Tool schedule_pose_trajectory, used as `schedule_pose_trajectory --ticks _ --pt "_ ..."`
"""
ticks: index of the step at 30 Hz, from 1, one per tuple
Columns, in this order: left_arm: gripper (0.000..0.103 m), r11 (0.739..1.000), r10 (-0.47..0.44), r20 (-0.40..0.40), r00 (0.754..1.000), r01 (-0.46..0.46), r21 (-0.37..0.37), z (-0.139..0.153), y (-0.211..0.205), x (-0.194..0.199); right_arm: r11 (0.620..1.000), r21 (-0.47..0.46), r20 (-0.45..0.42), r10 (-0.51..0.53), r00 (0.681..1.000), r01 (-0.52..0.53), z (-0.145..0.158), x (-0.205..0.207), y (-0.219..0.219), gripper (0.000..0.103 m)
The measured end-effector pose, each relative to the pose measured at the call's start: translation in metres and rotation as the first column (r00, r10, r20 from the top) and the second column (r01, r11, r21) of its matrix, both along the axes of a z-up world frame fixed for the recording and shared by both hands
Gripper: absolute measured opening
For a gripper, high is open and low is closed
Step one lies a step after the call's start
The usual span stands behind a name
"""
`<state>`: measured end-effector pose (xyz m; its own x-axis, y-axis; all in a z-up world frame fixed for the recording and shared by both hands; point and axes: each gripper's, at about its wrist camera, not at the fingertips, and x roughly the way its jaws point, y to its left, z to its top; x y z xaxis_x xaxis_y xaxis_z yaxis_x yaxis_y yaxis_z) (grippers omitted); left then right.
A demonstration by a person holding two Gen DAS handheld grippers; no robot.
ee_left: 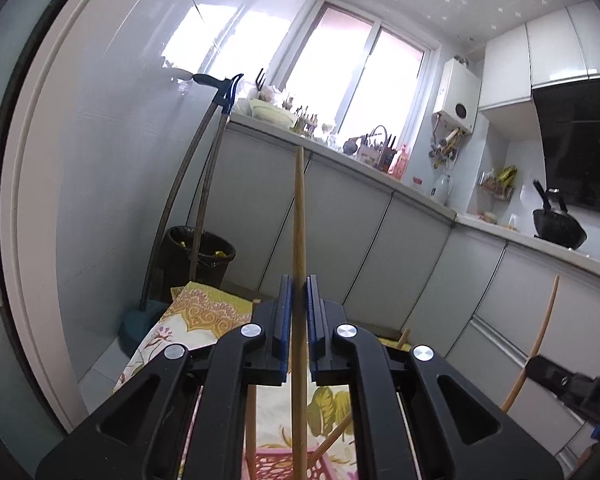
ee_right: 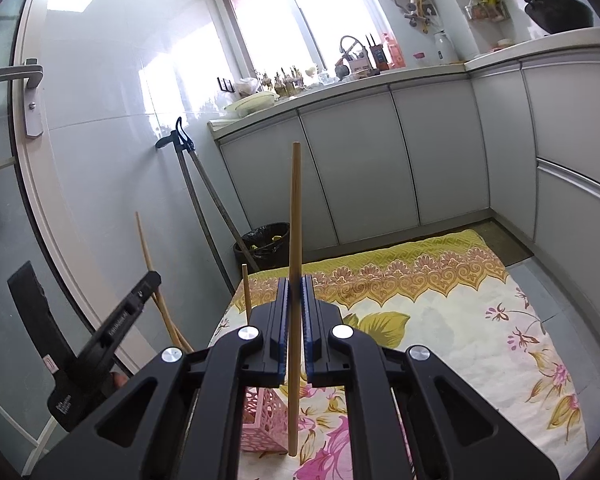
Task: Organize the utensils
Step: 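Carry both chopsticks to the pink basket and insert the left tool's chopstick, opening it, then lower the right tool's chopstick into the pink basket and open the right tool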
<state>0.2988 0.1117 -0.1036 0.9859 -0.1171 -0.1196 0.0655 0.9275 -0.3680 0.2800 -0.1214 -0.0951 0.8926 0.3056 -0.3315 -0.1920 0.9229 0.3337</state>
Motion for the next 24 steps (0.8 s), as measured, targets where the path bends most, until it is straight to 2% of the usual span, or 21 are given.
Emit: schedule_pose_trajectory --ticks 2,7,10,13,14,15,17,19,22,24 --pt "0.006 0.999 0.003 0.006 1.000 -0.004 0.038 -0.002 -0.007 0.006 1.000 0.006 -0.003 -0.001 1.000 0.001 0.000 0.001 -0.001 0.006" --pt "0.006 0.984 -0.016 -0.062 0.998 0.027 0.174 -0.030 -0.026 0.017 1.000 -0.007 -0.001 0.005 1.000 -0.005 -0.005 -0.001 -0.003 0.006" --pt "0.006 0.982 -0.023 -0.088 0.996 0.040 0.187 -0.035 -0.027 0.018 1.000 0.008 -0.009 0.004 1.000 -0.004 -0.008 0.003 -0.004 0.006" --pt "0.007 0.974 -0.021 -0.151 0.988 0.055 0.221 -0.040 -0.030 0.021 1.000 0.018 -0.007 0.012 1.000 -0.012 -0.008 0.005 -0.002 0.006" --pt "0.010 0.974 -0.020 -0.168 0.986 0.057 0.221 -0.039 -0.029 0.020 1.000 0.022 -0.002 0.016 1.000 -0.016 -0.007 0.006 -0.001 0.006" --pt "0.022 0.974 -0.021 -0.180 0.984 0.061 0.220 -0.037 -0.028 0.018 0.999 0.030 0.004 0.021 1.000 -0.021 -0.005 0.006 -0.001 0.006" --pt "0.033 0.979 -0.035 -0.168 0.985 0.068 0.193 -0.026 -0.024 0.011 0.998 0.053 0.011 0.030 0.999 -0.031 -0.001 0.008 0.001 0.006" --pt "0.040 0.984 -0.026 -0.159 0.987 0.054 0.172 -0.011 -0.020 0.005 0.996 0.074 0.022 0.039 0.999 -0.041 0.005 0.012 0.004 0.006" --pt "0.053 0.986 0.006 -0.216 0.976 0.031 0.166 0.007 -0.015 -0.004 0.994 0.092 0.043 0.061 0.997 -0.064 0.012 0.019 0.016 0.006" --pt "0.061 0.981 0.043 -0.273 0.961 0.011 0.195 0.015 -0.013 -0.011 0.994 0.077 0.054 0.079 0.995 -0.083 0.014 0.024 0.029 0.006"
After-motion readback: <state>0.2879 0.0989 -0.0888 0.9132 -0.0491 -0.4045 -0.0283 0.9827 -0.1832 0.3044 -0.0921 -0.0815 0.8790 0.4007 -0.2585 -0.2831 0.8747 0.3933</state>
